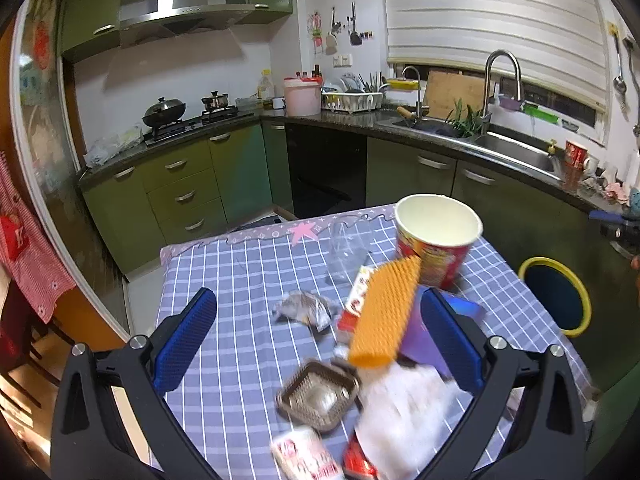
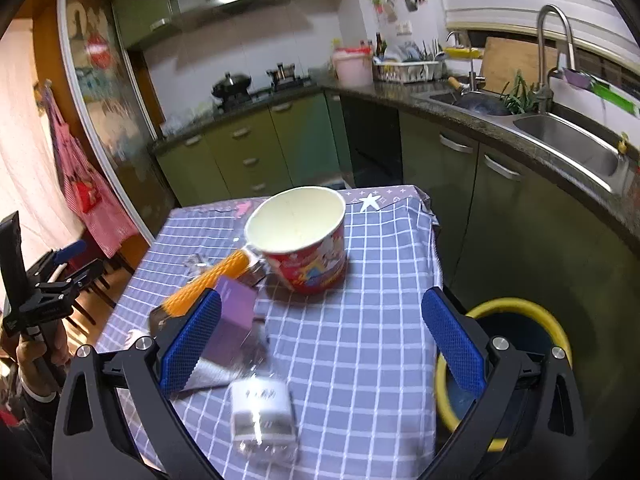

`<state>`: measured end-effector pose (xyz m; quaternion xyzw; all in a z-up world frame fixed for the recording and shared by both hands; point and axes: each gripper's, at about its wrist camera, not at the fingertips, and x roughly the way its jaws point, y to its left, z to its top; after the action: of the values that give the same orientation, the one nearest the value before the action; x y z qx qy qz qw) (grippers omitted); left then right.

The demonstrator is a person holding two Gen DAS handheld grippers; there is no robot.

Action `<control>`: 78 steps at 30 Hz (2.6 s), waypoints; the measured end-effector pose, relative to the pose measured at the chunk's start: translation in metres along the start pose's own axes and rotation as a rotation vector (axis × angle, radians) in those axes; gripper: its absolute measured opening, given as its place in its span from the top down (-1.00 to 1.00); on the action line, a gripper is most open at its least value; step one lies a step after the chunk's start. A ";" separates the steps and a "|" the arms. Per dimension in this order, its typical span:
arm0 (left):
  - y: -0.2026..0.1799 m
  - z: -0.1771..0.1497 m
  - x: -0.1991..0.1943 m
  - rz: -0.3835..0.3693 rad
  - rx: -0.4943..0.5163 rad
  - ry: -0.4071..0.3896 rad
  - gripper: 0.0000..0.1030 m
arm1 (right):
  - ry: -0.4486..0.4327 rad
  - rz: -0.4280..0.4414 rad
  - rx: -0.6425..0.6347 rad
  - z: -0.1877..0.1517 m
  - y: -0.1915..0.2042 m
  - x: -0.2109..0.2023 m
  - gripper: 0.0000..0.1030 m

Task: Collect trash
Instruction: 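Grasp the red-and-white paper noodle cup rim with the right gripper, then carry the noodle cup over the yellow bin and open the right gripper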

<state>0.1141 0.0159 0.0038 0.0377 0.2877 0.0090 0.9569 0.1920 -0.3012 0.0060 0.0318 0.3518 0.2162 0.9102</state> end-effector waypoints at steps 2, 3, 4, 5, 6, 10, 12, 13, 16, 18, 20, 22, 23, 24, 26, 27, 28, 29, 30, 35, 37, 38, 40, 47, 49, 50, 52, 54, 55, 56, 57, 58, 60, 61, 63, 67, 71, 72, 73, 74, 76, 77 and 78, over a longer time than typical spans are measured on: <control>0.002 0.009 0.019 0.005 0.009 0.008 -0.89 | 0.043 -0.010 -0.023 0.023 0.003 0.017 -0.92; 0.002 0.013 0.025 0.004 0.012 0.009 -0.89 | 0.064 -0.018 -0.034 0.035 0.005 0.027 -0.90; 0.003 0.017 0.035 0.003 0.013 0.009 -0.89 | 0.086 -0.030 -0.045 0.046 0.007 0.037 -0.87; 0.006 0.021 0.044 0.004 0.012 0.007 -0.89 | 0.104 -0.040 -0.052 0.053 0.008 0.047 -0.80; 0.009 0.025 0.053 0.005 0.010 0.005 -0.89 | 0.130 -0.046 -0.055 0.062 0.009 0.060 -0.70; 0.024 0.037 0.085 0.029 -0.015 -0.001 -0.89 | 0.272 -0.042 -0.031 0.089 0.008 0.119 -0.34; 0.036 0.038 0.099 0.036 -0.046 -0.002 -0.89 | 0.337 -0.050 -0.017 0.095 0.006 0.145 -0.09; 0.042 0.037 0.104 0.035 -0.066 0.001 -0.89 | 0.380 -0.061 -0.008 0.100 0.004 0.162 -0.04; 0.054 0.031 0.115 0.026 -0.097 0.017 -0.89 | 0.462 -0.093 0.012 0.108 -0.002 0.193 0.13; 0.057 0.027 0.119 0.039 -0.089 0.024 -0.89 | 0.497 -0.111 0.014 0.110 -0.002 0.207 0.21; 0.059 0.026 0.121 0.041 -0.086 0.030 -0.89 | 0.532 -0.130 0.018 0.109 -0.006 0.221 0.25; 0.062 0.023 0.123 0.033 -0.089 0.036 -0.89 | 0.559 -0.155 0.013 0.107 -0.005 0.233 0.34; 0.063 0.022 0.123 0.031 -0.090 0.038 -0.89 | 0.566 -0.165 0.012 0.106 -0.006 0.239 0.39; 0.062 0.021 0.123 0.030 -0.088 0.038 -0.89 | 0.572 -0.172 0.011 0.107 -0.005 0.243 0.43; 0.062 0.019 0.123 0.031 -0.080 0.037 -0.89 | 0.599 -0.184 0.022 0.103 -0.006 0.252 0.51; 0.061 0.019 0.123 0.030 -0.076 0.037 -0.89 | 0.622 -0.183 0.036 0.100 -0.008 0.257 0.67; 0.060 0.018 0.123 0.028 -0.075 0.038 -0.89 | 0.637 -0.186 0.048 0.097 -0.011 0.261 0.73; 0.060 0.018 0.123 0.027 -0.073 0.038 -0.89 | 0.635 -0.190 0.055 0.096 -0.013 0.261 0.85; 0.060 0.018 0.123 0.027 -0.072 0.038 -0.89 | 0.629 -0.183 0.067 0.097 -0.015 0.260 0.87; 0.063 0.018 0.123 0.022 -0.081 0.038 -0.89 | 0.569 -0.139 0.116 0.106 -0.027 0.232 0.89; 0.063 0.018 0.123 0.021 -0.079 0.039 -0.89 | 0.526 -0.115 0.152 0.111 -0.040 0.204 0.90; 0.063 0.018 0.123 0.021 -0.078 0.040 -0.89 | 0.510 -0.114 0.164 0.113 -0.046 0.192 0.90; 0.062 0.018 0.123 0.018 -0.073 0.042 -0.89 | 0.471 -0.123 0.217 0.110 -0.073 0.156 0.90; 0.053 0.019 0.117 0.000 -0.055 0.033 -0.89 | 0.430 -0.301 0.428 0.045 -0.192 0.064 0.89; 0.051 0.019 0.117 -0.005 -0.053 0.034 -0.89 | 0.440 -0.353 0.494 0.014 -0.226 0.054 0.88; 0.050 0.019 0.117 -0.008 -0.052 0.035 -0.89 | 0.445 -0.367 0.517 0.003 -0.236 0.053 0.87; 0.047 0.018 0.118 -0.012 -0.048 0.039 -0.89 | 0.468 -0.403 0.564 -0.025 -0.260 0.059 0.86; 0.044 0.018 0.120 -0.011 -0.043 0.043 -0.89 | 0.488 -0.416 0.591 -0.046 -0.275 0.071 0.86; 0.043 0.018 0.120 -0.012 -0.041 0.045 -0.89 | 0.497 -0.414 0.610 -0.058 -0.283 0.078 0.86; 0.043 0.018 0.121 -0.012 -0.039 0.046 -0.89 | 0.502 -0.416 0.618 -0.069 -0.288 0.084 0.86; 0.041 0.018 0.122 -0.013 -0.038 0.048 -0.89 | 0.511 -0.420 0.623 -0.075 -0.293 0.091 0.86; 0.041 0.017 0.122 -0.014 -0.038 0.049 -0.89 | 0.525 -0.430 0.628 -0.083 -0.299 0.100 0.85; 0.040 0.016 0.124 -0.015 -0.035 0.051 -0.89 | 0.544 -0.432 0.639 -0.093 -0.306 0.114 0.84; 0.040 0.016 0.124 -0.015 -0.033 0.054 -0.89 | 0.553 -0.435 0.644 -0.098 -0.310 0.120 0.83; 0.039 0.016 0.126 -0.018 -0.029 0.060 -0.89 | 0.566 -0.433 0.649 -0.104 -0.312 0.130 0.77; 0.037 0.015 0.130 -0.022 -0.030 0.074 -0.89 | 0.570 -0.455 0.633 -0.106 -0.313 0.131 0.50; 0.034 0.015 0.133 -0.036 -0.029 0.090 -0.89 | 0.549 -0.449 0.604 -0.093 -0.301 0.133 0.50; 0.030 0.017 0.135 -0.043 -0.024 0.103 -0.89 | 0.542 -0.442 0.598 -0.091 -0.299 0.129 0.49; 0.028 0.019 0.137 -0.048 -0.019 0.116 -0.89 | 0.534 -0.430 0.592 -0.090 -0.294 0.126 0.48; 0.026 0.023 0.140 -0.054 -0.008 0.135 -0.89 | 0.530 -0.420 0.586 -0.089 -0.291 0.119 0.47; 0.016 0.035 0.151 -0.054 0.034 0.180 -0.89 | 0.520 -0.400 0.575 -0.091 -0.289 0.109 0.47; 0.010 0.042 0.157 -0.050 0.055 0.198 -0.89 | 0.516 -0.391 0.572 -0.090 -0.286 0.108 0.47; 0.004 0.049 0.166 -0.051 0.076 0.219 -0.89 | 0.513 -0.385 0.572 -0.090 -0.284 0.107 0.47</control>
<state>0.2798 0.0233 -0.0460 0.0653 0.3917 -0.0222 0.9175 0.3088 -0.5217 -0.1885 0.1618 0.6122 -0.0628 0.7714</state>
